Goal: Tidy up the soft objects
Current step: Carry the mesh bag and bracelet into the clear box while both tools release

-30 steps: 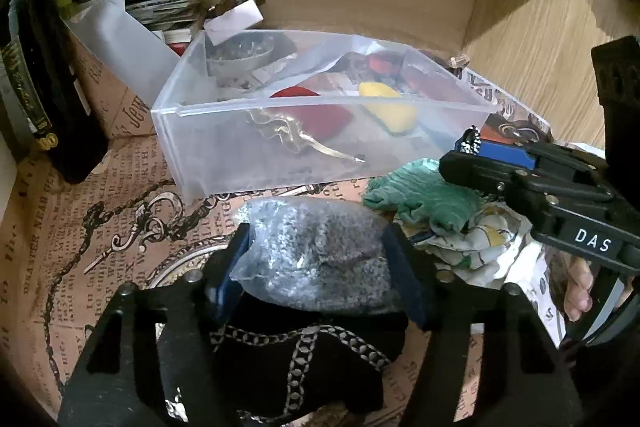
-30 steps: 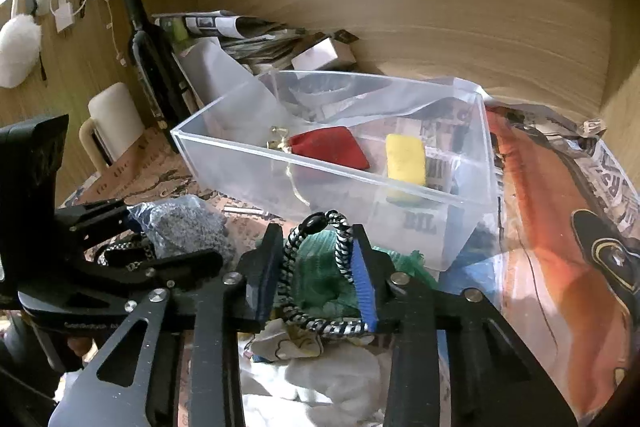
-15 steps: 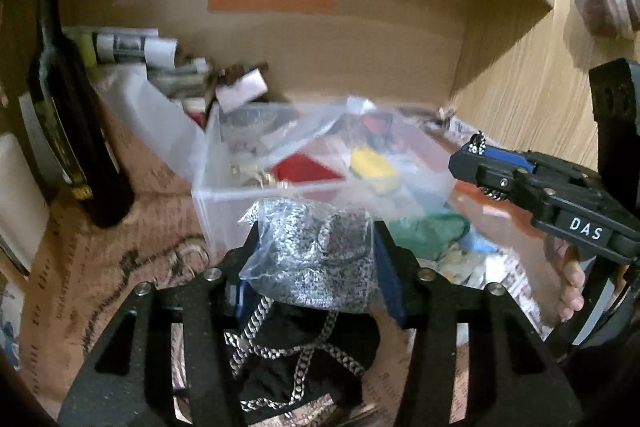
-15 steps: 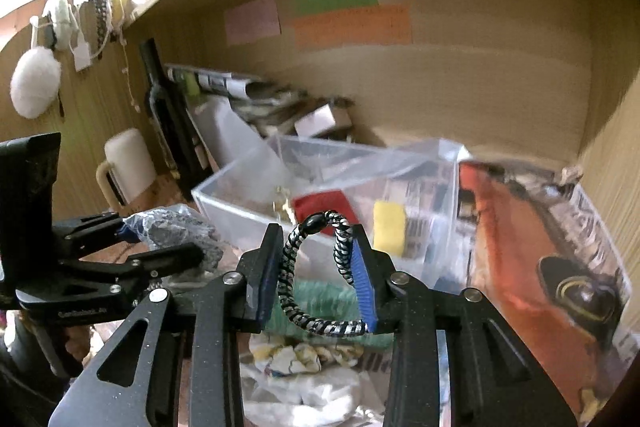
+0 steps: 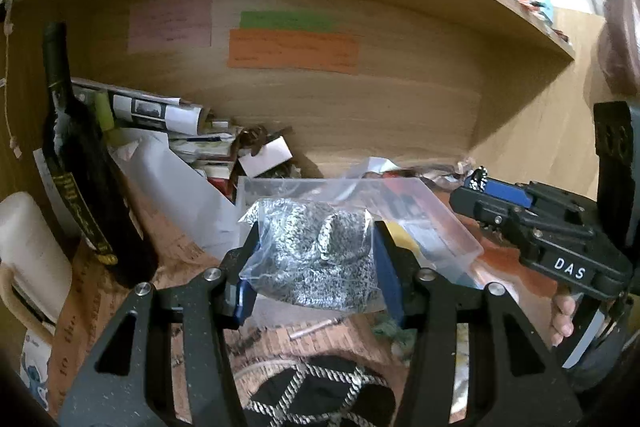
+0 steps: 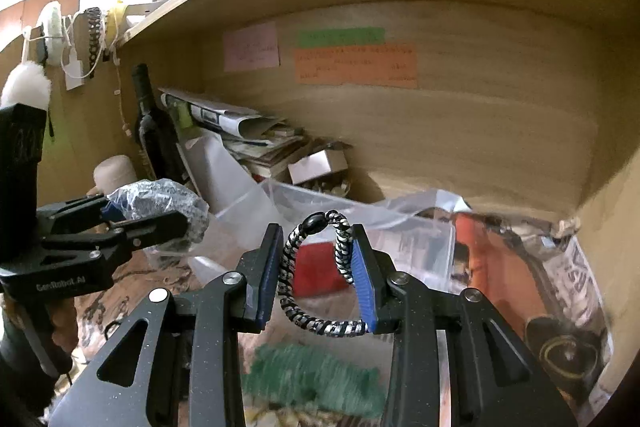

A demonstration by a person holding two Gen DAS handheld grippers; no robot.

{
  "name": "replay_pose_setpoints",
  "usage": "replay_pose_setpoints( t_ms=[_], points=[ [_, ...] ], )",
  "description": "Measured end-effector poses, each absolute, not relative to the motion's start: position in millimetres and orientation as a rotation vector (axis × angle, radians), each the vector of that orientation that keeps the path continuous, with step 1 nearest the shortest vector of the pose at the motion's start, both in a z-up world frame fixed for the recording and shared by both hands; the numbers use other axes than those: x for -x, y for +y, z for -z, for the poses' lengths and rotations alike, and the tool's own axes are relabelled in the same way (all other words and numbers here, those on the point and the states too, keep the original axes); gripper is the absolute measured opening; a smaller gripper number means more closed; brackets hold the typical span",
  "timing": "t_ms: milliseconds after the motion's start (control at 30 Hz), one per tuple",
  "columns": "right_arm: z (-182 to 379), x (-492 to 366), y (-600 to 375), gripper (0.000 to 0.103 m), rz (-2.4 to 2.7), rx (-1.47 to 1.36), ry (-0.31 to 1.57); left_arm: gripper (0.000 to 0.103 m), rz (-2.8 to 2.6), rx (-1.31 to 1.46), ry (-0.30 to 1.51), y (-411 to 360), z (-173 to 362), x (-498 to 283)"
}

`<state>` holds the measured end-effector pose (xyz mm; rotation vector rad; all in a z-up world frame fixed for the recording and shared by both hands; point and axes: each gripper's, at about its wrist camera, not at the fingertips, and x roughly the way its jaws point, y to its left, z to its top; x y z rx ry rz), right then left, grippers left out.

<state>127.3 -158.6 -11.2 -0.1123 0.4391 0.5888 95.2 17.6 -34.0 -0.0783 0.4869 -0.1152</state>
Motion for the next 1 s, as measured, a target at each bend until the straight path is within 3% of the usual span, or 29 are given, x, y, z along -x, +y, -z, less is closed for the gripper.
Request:
replay_pose_setpoints(
  t_ms=[800, 1000],
  points=[
    [63.0, -210.9, -131.2, 0.031, -0.574, 0.200, 0.728, 0.051, 0.151, -0.022, 0.773, 3.5, 87.5, -198.1],
    [67.0, -214.4, -129.1, 0.046, -0.553, 0.214, 0.742, 0.054, 0.143, -0.051, 0.780, -0.4, 90.4, -197.2]
  ],
)
